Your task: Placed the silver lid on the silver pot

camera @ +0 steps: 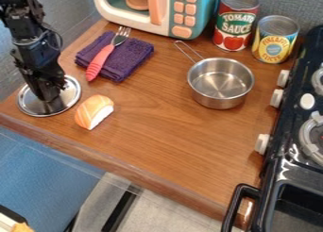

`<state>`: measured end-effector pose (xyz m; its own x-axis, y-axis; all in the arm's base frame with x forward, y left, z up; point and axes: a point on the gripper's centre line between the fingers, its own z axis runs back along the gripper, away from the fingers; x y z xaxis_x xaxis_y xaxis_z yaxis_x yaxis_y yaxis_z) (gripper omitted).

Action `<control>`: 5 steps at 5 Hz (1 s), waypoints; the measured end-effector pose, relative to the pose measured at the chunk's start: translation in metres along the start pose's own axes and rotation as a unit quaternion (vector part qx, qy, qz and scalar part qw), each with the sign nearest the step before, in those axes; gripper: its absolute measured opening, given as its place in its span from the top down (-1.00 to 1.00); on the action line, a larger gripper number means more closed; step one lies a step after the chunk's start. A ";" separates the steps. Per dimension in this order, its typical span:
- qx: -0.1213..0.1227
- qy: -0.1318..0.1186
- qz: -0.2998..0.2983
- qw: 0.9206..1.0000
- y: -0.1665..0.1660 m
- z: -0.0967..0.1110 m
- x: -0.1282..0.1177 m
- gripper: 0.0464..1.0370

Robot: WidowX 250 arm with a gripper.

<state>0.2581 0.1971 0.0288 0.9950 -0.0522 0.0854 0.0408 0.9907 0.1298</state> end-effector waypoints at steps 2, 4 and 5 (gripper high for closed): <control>-0.010 -0.010 0.013 1.000 -0.004 0.015 -0.002 0.52; -0.041 -0.048 0.033 0.997 -0.040 0.087 0.024 0.52; -0.069 -0.044 0.005 0.997 -0.088 0.102 0.047 0.52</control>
<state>0.2921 0.0948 0.1223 0.9839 -0.0466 0.1726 0.0488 0.9988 -0.0090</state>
